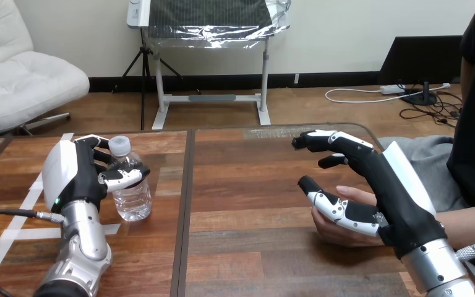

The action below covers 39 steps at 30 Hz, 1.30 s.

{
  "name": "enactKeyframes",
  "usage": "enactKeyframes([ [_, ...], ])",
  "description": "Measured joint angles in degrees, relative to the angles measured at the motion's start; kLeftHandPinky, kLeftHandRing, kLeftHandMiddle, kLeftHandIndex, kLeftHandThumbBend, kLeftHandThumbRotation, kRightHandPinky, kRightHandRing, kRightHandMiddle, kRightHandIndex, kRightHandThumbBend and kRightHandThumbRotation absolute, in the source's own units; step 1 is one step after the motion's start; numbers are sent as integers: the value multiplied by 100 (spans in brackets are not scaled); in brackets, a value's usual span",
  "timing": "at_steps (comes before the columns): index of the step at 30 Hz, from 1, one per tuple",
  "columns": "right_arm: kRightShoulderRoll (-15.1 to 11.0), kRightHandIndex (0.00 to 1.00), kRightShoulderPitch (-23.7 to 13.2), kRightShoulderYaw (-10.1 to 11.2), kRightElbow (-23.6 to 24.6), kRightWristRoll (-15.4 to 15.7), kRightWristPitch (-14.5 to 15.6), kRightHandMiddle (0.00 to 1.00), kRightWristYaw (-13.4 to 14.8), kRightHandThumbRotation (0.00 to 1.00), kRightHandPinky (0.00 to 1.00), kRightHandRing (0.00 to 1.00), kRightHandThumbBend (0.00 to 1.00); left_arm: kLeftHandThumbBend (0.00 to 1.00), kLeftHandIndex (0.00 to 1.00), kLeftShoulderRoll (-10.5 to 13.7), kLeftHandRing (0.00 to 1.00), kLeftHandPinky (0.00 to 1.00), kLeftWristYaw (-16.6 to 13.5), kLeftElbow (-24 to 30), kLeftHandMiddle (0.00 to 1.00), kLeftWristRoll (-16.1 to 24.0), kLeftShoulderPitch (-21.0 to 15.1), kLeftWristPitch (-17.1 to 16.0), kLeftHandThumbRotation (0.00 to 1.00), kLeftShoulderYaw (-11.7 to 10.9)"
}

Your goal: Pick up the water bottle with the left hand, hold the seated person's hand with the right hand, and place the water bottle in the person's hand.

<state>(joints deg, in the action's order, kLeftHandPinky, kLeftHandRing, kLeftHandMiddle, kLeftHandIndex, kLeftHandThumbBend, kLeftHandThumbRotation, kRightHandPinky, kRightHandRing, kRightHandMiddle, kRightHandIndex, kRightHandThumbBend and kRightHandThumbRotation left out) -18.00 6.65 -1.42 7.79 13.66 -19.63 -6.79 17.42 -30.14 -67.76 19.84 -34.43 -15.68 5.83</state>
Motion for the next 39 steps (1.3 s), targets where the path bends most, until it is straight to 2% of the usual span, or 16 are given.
enactKeyframes([
  [16, 1, 71, 0, 1, 0, 15, -92, 80, 43, 0, 70, 78, 41, 59, 54, -53, 43, 42, -120, 153, 47, -139, 267, -474, 0, -40],
  [24, 2, 71, 0, 0, -1, 12, -92, 80, 43, 0, 70, 78, 41, 58, 54, -101, 43, 43, -89, 596, 47, -229, 535, -689, 0, -115],
  [39, 2, 72, 6, -1, -2, 15, -91, 80, 43, 0, 71, 79, 45, 56, 54, -206, 42, 44, -7, 1657, 46, -131, 1099, -703, 0, -124],
])
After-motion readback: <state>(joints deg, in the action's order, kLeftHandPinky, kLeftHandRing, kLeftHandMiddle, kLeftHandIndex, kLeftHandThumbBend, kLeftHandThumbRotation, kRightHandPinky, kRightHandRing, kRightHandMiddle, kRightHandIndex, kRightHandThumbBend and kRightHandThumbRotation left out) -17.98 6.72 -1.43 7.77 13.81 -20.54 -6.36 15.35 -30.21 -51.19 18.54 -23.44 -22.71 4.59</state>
